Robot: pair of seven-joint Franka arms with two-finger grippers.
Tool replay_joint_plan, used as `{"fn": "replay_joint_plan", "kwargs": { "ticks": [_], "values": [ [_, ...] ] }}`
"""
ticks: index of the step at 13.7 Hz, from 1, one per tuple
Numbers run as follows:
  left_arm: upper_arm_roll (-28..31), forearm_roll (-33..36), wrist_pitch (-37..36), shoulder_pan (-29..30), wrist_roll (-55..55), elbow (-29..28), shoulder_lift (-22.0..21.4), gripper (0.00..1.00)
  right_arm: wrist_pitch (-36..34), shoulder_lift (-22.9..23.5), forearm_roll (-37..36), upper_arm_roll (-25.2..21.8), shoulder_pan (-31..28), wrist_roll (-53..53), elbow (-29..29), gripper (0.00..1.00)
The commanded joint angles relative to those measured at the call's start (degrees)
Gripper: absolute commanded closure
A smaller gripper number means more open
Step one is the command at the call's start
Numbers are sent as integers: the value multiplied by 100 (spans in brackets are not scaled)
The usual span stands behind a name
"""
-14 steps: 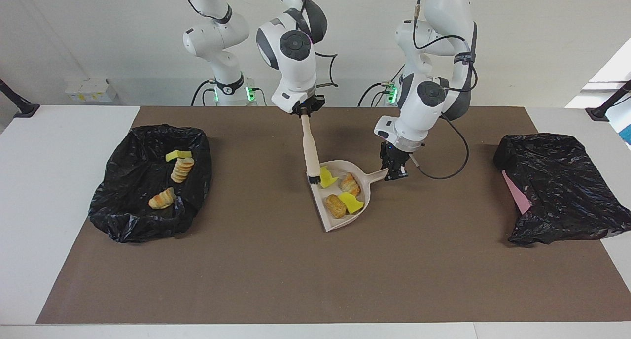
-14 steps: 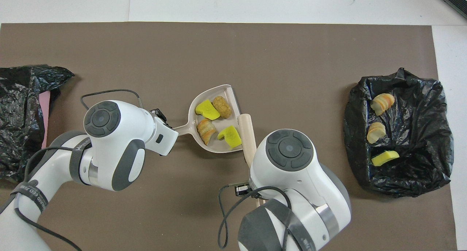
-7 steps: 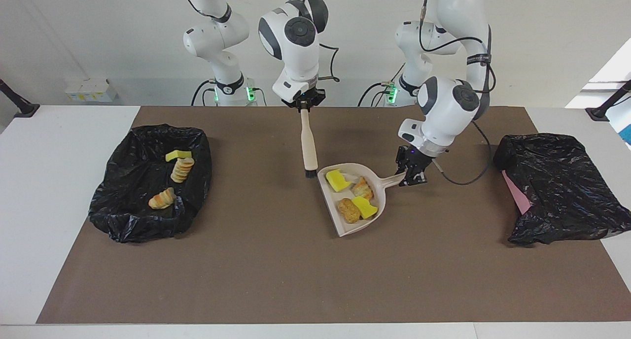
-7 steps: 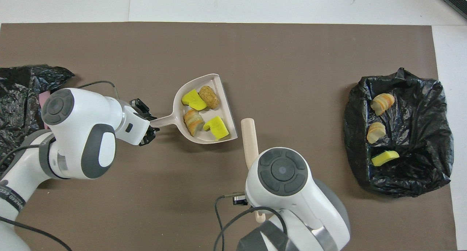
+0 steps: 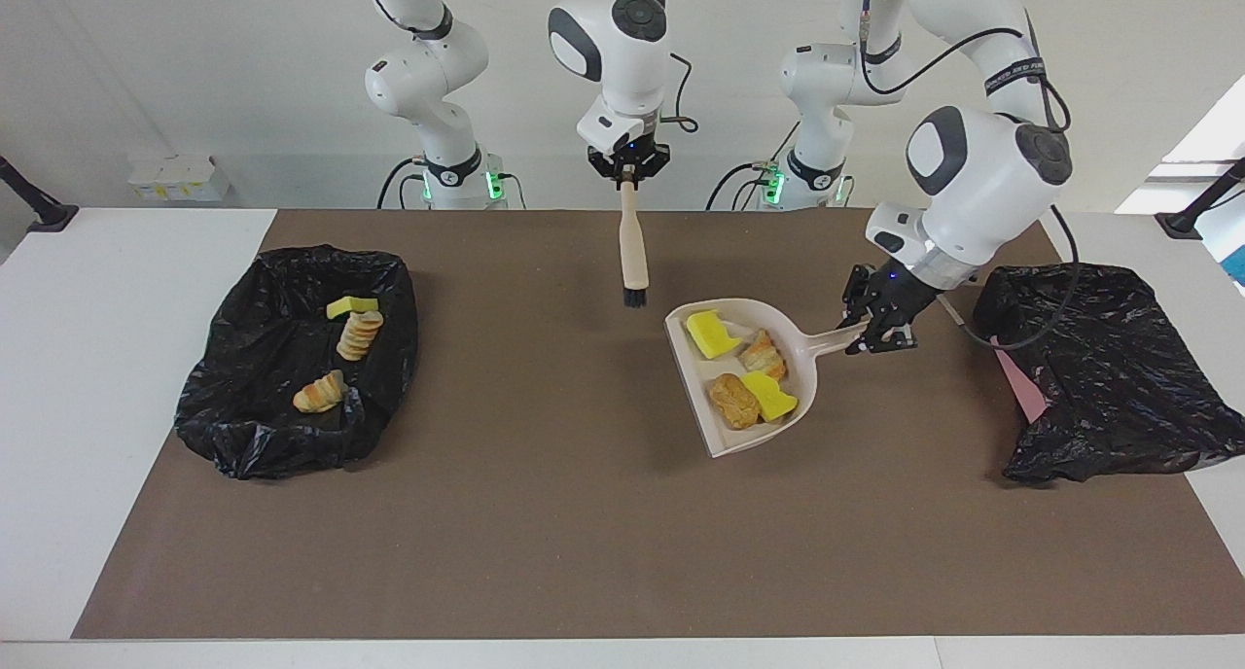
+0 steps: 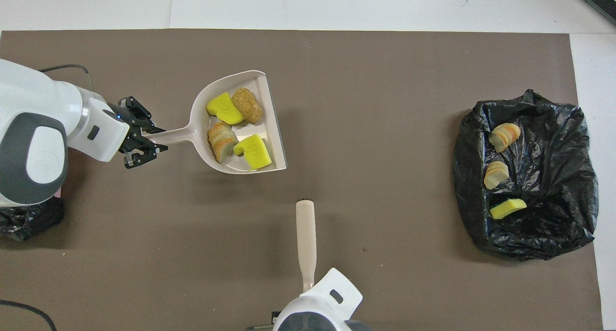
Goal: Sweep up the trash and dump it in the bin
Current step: 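Carry the loaded dustpan with the left gripper toward the nearby black bag, then tip the dustpan into the black bag with the left gripper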
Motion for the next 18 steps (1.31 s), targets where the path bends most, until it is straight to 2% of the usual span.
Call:
{"fn": "replay_joint_plan", "kwargs": {
  "ticks": [1,2,5,8,10,13,14,15,17,18],
  "values": [
    [-8,-19,-570,417,544,430,11,100,422,-93,-80,1,388,346,-388,100],
    [-8,42,-719,593,667,535,11,100,624,-49,-36,1,520,381,-502,100],
    [10,323,-905,1032,1081,712,37,100,1528,468,-27,9,951,898,-679,100],
    [10,525,-1081,1683,1633,852,99,100,1663,505,-9,9,978,1006,-836,100],
    [10,622,-1169,1982,1863,958,160,100,2021,497,-9,18,1057,1006,-1126,100],
    [28,1200,-1318,2666,2583,1326,309,100,2120,505,8,18,1066,927,-1180,99],
    [36,1324,-1345,2886,2707,1440,362,100,2129,505,173,18,1066,866,-1180,89],
    [36,1465,-1345,3089,2986,1590,432,100,2137,505,393,18,1066,752,-1206,85],
    [54,1869,-1336,3326,3278,1845,573,100,2146,505,658,18,1057,716,-1242,67],
    [54,1949,-1293,3511,3288,2020,652,100,2146,514,693,18,1040,707,-1242,63]
  ]
}}
